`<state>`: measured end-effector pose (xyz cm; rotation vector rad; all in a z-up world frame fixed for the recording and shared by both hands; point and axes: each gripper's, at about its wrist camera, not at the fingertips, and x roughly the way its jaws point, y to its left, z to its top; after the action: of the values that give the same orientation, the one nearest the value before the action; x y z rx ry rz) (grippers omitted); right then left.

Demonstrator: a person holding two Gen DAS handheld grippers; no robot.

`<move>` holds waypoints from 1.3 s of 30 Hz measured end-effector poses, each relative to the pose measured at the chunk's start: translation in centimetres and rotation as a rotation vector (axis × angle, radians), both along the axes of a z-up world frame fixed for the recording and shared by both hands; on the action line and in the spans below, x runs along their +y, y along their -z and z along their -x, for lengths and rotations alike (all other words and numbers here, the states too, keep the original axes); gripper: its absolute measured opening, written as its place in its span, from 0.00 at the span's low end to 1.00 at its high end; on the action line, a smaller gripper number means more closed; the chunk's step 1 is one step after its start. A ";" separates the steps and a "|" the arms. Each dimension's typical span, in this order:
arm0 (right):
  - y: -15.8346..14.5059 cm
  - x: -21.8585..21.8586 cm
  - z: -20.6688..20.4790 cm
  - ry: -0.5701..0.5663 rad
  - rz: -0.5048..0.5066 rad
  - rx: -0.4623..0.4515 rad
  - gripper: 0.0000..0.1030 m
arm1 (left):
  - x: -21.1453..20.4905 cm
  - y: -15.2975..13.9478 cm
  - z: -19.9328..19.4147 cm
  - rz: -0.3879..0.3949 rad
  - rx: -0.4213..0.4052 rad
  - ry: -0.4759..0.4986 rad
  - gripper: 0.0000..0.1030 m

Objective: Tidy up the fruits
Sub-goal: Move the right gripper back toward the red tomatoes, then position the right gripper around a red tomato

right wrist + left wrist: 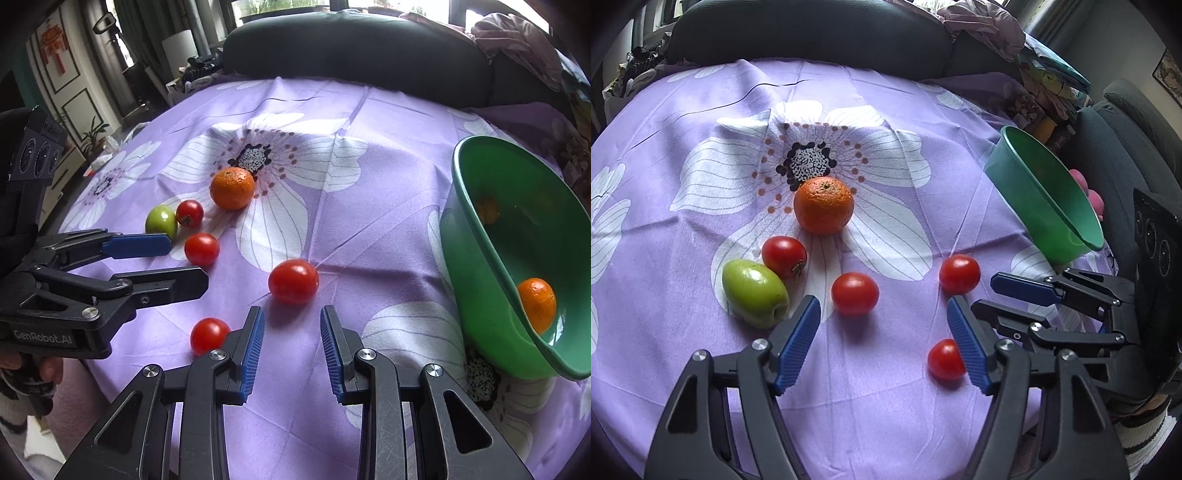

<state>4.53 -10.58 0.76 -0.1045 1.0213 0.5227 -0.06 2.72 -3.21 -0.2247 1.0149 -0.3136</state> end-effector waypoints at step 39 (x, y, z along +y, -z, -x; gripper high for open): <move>0.5 3.7 -6.6 -0.086 0.020 0.011 0.37 | 0.2 1.2 -1.6 -0.068 0.018 0.024 0.48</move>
<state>11.16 -6.93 0.25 -0.1643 1.0363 0.5913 1.54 2.94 -4.43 -0.1544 1.0448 -0.2989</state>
